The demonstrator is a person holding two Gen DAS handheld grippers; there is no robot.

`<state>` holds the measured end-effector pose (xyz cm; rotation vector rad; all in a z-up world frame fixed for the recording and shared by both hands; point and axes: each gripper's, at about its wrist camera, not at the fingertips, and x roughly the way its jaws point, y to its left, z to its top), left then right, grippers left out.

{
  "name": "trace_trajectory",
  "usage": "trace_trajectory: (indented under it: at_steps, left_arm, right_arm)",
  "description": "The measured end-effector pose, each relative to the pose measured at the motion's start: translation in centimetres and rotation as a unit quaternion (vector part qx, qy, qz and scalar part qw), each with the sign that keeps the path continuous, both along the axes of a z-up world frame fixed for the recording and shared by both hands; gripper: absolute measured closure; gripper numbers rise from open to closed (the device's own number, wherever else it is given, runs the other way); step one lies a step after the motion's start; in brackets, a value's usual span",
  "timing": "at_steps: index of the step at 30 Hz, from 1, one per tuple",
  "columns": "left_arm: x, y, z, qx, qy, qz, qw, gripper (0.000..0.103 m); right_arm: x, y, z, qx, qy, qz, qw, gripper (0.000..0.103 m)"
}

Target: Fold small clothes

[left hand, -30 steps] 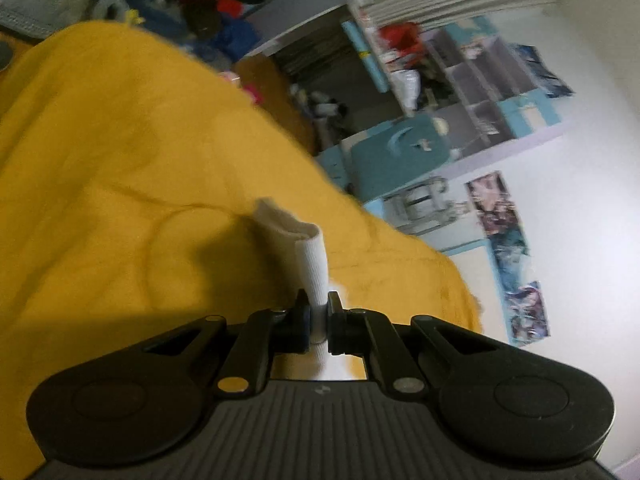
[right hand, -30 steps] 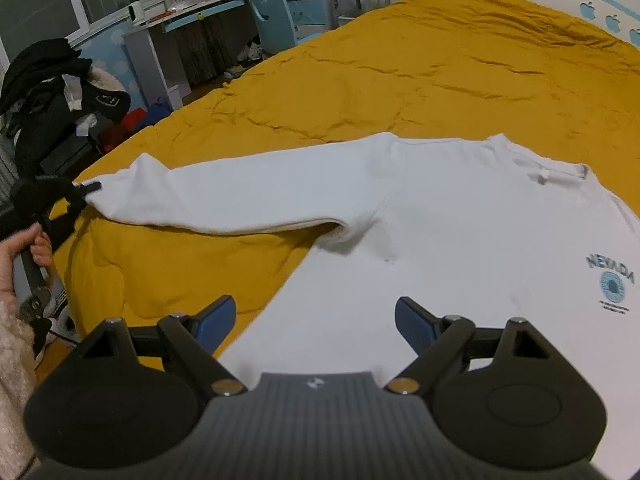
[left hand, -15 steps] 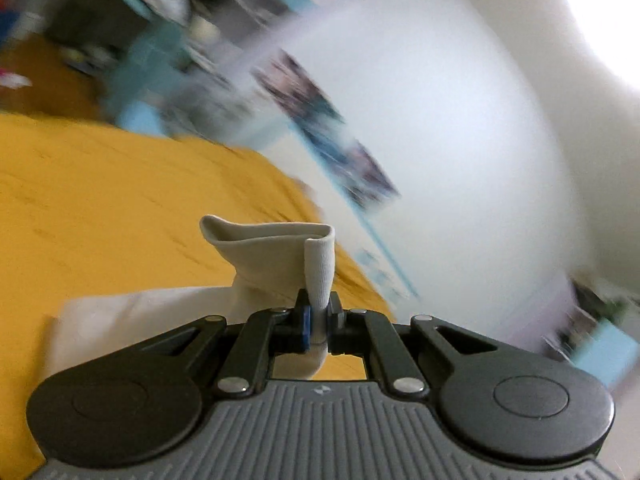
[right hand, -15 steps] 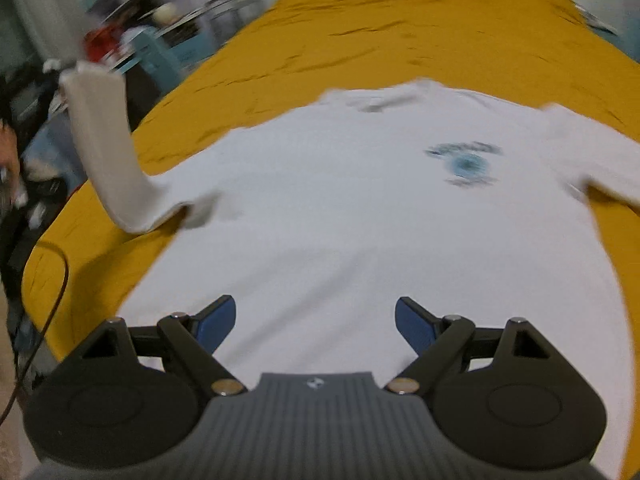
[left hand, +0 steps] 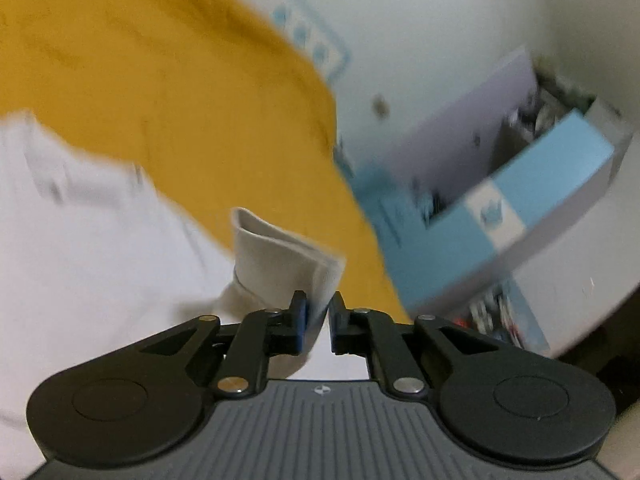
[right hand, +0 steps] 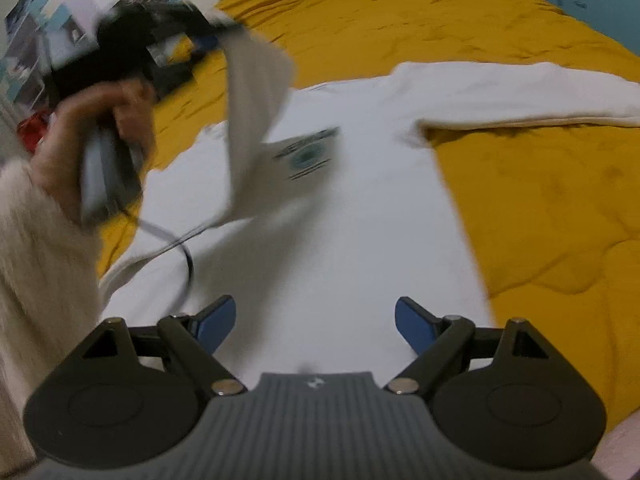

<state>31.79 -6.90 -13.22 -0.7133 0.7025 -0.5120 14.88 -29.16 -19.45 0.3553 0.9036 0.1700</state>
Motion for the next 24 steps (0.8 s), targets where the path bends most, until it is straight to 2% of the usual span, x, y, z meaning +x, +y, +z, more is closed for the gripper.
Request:
trace_trajectory:
  at_steps: [3, 7, 10, 12, 14, 17, 20, 24]
  left_arm:
    - [-1.2, 0.6, 0.4, 0.013, -0.023, -0.013, 0.9995, 0.093]
    - [-3.7, 4.6, 1.6, 0.050, -0.038, 0.023, 0.9977, 0.091]
    - [-6.7, 9.6, 0.4, 0.074, -0.007, 0.080, 0.9940, 0.090]
    - [-9.4, 12.8, -1.0, 0.084, 0.029, 0.127, 0.9879, 0.090]
    - [-11.7, 16.0, -3.3, 0.076, 0.075, 0.175, 0.9788, 0.090]
    - [-13.8, 19.3, -7.6, 0.044, 0.146, 0.234, 0.9602, 0.090]
    - [-12.7, 20.2, -9.4, 0.032, 0.164, 0.252, 0.9532, 0.090]
    - [-9.7, 20.7, -10.7, 0.024, 0.158, 0.272, 0.9490, 0.090]
  right_arm:
    - [0.9, -1.9, 0.4, -0.008, -0.013, -0.027, 1.000, 0.020]
    - [3.9, -3.8, 0.4, 0.024, -0.045, -0.055, 0.997, 0.020]
    - [7.2, -4.2, -0.7, 0.045, -0.044, -0.071, 0.996, 0.021]
    - [8.8, -4.0, -1.5, 0.060, -0.031, -0.080, 0.994, 0.021]
    - [10.1, -3.9, -2.6, 0.089, -0.005, -0.088, 0.992, 0.021]
    - [11.5, -3.2, -4.3, 0.119, 0.016, -0.094, 0.988, 0.022]
    - [12.2, -2.0, -4.8, 0.105, 0.033, -0.092, 0.990, 0.022]
    - [12.7, -1.5, -5.0, 0.090, 0.034, -0.091, 0.991, 0.022]
